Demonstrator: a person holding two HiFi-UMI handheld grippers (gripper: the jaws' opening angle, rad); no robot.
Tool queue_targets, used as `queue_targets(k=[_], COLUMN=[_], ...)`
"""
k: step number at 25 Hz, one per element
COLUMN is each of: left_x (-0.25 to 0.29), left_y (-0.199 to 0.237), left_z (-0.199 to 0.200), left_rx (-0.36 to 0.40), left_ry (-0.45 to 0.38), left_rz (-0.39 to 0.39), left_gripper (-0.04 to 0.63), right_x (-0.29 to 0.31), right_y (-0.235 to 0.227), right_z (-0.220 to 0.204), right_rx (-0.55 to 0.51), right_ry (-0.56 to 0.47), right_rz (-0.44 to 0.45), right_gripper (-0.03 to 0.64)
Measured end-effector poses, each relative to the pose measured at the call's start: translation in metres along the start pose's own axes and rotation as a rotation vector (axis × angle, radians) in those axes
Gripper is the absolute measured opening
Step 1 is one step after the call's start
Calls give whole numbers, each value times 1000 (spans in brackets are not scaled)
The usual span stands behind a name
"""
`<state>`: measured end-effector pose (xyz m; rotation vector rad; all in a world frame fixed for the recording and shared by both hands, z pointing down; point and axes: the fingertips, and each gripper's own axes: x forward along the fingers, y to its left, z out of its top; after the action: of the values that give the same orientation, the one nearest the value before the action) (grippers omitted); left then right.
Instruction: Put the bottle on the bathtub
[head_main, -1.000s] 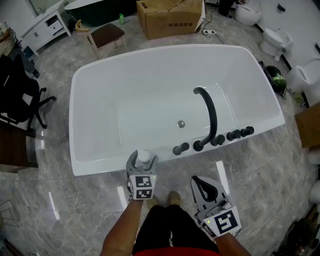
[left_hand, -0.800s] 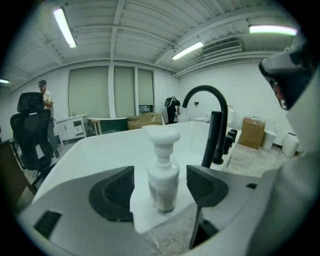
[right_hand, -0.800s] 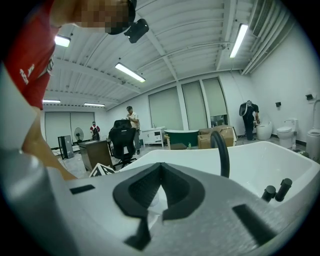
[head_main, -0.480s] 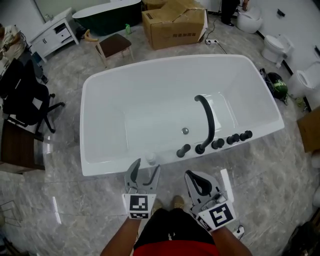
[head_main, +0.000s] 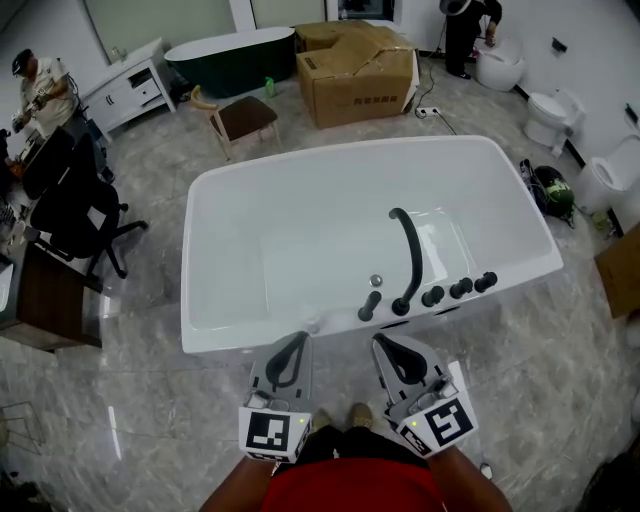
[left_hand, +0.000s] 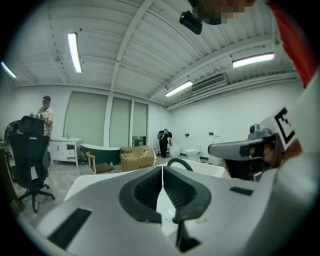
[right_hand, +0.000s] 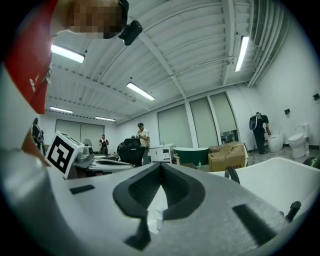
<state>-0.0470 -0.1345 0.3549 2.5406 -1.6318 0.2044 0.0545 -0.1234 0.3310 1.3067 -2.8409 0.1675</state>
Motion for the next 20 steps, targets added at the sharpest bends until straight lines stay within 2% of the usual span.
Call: queue_targets(k=[7,12,20], left_x=[-33,-37,-36], left_y=[-11,-9,-7], left_z=[40,37,36], left_rx=[57,57,51], left_ry=[-62,-81,-68], left_rz=[-21,-19,-15], left_gripper=[11,11,11], right_x=[-22,-21,-19], right_y=[9,14,14], right_z=[16,19,19], right_rx=[22,24,4], right_ry=[-38,-47,-47], right_rz=[-4,-11,-12], right_gripper=[5,5,5])
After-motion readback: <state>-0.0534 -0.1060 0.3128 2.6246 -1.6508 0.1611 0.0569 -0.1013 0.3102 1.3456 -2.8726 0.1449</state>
